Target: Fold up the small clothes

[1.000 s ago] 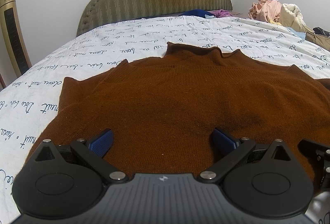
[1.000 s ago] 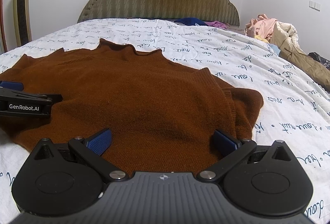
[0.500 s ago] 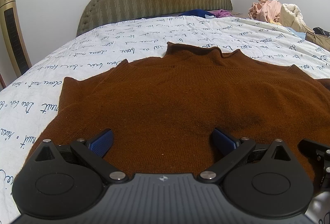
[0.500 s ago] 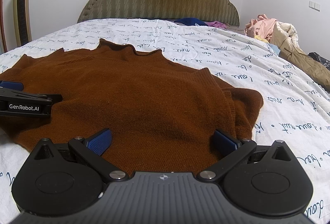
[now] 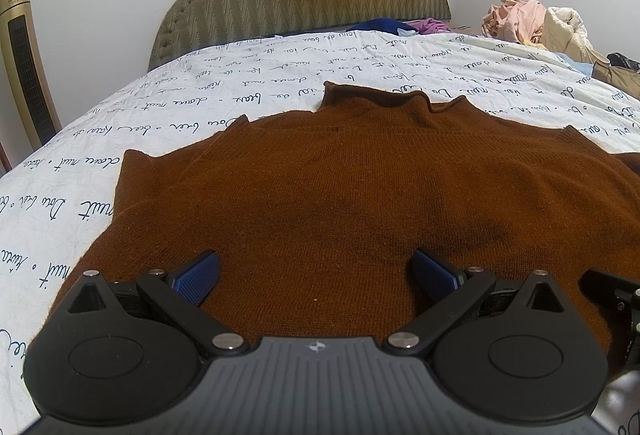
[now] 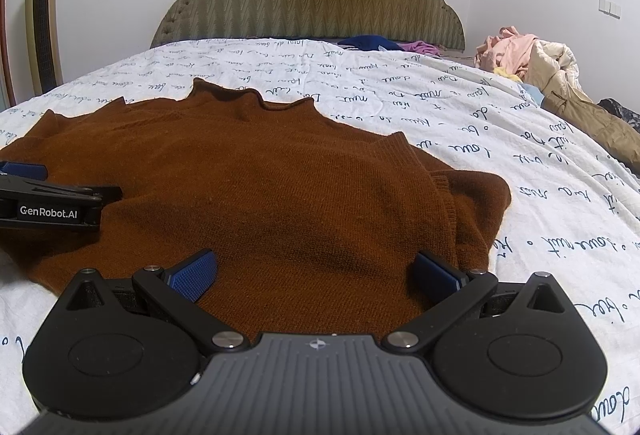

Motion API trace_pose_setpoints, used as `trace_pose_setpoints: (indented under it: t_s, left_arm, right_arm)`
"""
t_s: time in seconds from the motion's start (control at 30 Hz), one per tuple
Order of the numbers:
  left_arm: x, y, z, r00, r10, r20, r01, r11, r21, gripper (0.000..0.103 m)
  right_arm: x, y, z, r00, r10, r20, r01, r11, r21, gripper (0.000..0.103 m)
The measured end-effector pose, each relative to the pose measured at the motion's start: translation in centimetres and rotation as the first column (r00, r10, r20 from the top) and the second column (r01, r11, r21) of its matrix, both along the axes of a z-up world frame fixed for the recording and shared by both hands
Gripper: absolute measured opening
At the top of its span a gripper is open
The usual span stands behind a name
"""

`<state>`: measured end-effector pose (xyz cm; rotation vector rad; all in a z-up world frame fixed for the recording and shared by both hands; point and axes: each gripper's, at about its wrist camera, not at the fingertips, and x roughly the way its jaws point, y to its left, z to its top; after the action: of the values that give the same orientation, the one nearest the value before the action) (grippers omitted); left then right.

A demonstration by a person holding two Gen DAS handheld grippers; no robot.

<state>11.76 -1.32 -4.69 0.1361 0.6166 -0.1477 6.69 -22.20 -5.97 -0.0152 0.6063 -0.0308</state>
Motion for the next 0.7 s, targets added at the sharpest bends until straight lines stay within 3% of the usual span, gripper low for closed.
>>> trace_pose_setpoints:
  t_s: [0.7]
  left_arm:
    - [0.06,-0.05,-0.06,1.000,0.001,-0.001,-0.001,1.000,-0.001,0.103]
  right_arm:
    - [-0.02,0.10,-0.19,1.000,0.003,-0.011,-0.003,1.000,-0.022,0.103]
